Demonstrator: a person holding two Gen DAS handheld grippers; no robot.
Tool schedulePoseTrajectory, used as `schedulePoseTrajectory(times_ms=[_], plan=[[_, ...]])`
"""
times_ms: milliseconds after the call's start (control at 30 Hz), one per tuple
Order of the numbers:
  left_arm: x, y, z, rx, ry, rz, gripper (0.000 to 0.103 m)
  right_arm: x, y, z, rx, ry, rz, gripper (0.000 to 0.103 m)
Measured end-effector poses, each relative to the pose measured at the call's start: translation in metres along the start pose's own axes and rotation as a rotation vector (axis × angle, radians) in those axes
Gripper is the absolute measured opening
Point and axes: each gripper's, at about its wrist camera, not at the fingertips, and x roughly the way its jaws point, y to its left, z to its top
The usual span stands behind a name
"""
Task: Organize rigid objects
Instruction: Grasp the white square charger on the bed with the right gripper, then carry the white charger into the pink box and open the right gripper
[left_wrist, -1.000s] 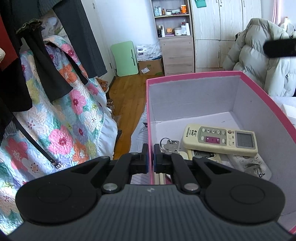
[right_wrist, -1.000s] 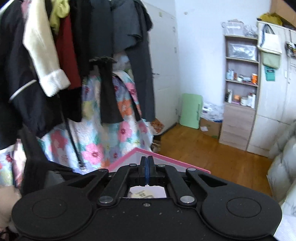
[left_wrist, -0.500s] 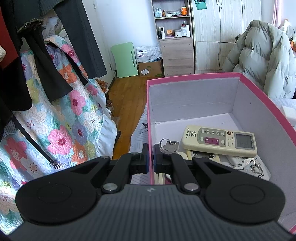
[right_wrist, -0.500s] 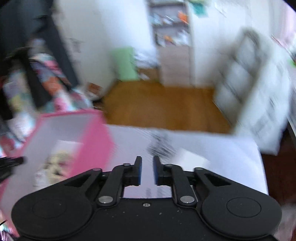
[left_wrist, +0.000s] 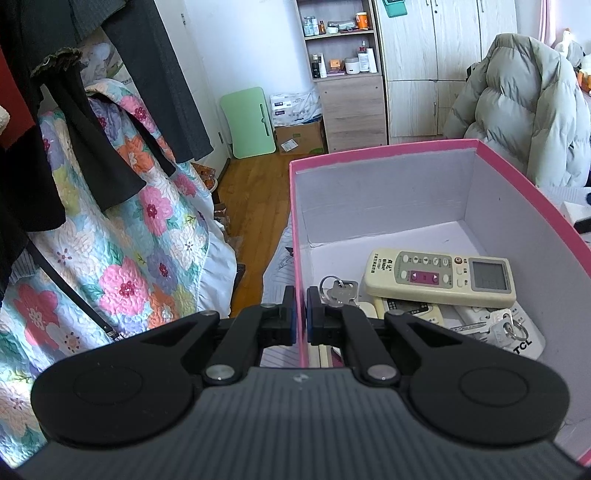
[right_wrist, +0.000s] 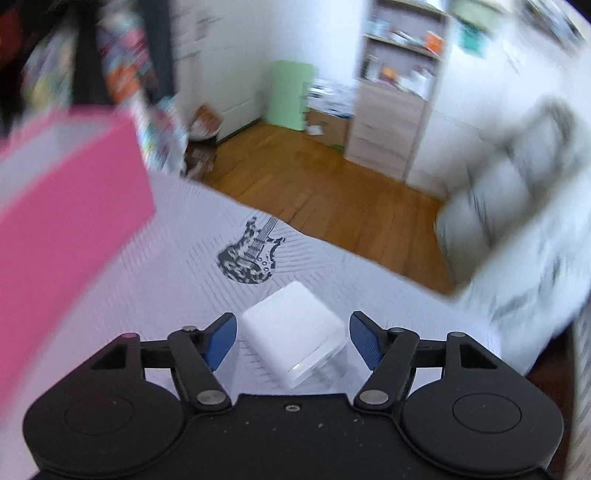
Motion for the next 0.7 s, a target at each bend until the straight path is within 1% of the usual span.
schedulePoseTrajectory(times_ms=[33,67,133,200,233,333,367,400,467,533,600,700], plan=[[0.0,0.0,0.0,-0.001,-0.003,0.0,0.004,0.007,-0.001,0.002,-0.048,0.03,0.017,0.073],[0.0,-0.001,0.0,0.002,-0.004,0.002,0.004,0.013,-0.003,0.005,-0.061,0.053,0.035,0.073],[-0.001,-0.003,-0.001,0.009,-0.004,0.005,0.004,0.019,-0.012,0.008,-0.04,0.067,0.078,0.072],[0.0,-0.004,-0.001,0.013,-0.004,0.007,0.004,0.025,-0.021,0.012,0.015,0.076,0.089,0.07],[-0.001,-0.004,-0.001,0.012,-0.005,0.006,0.004,0.027,-0.024,0.013,0.056,0.075,0.094,0.06],[-0.001,-0.004,-0.001,0.0,-0.006,0.001,0.004,0.029,-0.027,0.009,0.2,0.078,0.062,0.059],[-0.001,-0.003,-0.001,-0.003,-0.007,0.0,0.004,0.03,-0.029,0.005,0.263,0.066,0.058,0.059],[-0.001,-0.003,-0.001,-0.005,-0.009,0.001,0.004,0.029,-0.031,0.001,0.299,0.048,0.051,0.059],[-0.002,-0.004,-0.002,0.003,-0.014,0.006,0.004,0.026,-0.022,-0.002,0.304,0.028,-0.013,0.059],[-0.002,-0.004,-0.002,0.012,-0.016,0.01,0.004,0.021,-0.014,-0.006,0.315,0.006,-0.057,0.059],[-0.003,-0.003,-0.003,0.004,-0.016,0.003,0.004,0.009,-0.003,-0.011,0.329,-0.054,-0.089,0.059],[-0.003,-0.002,-0.003,0.008,-0.02,0.007,0.004,-0.019,0.008,-0.011,0.38,-0.154,-0.075,0.059]])
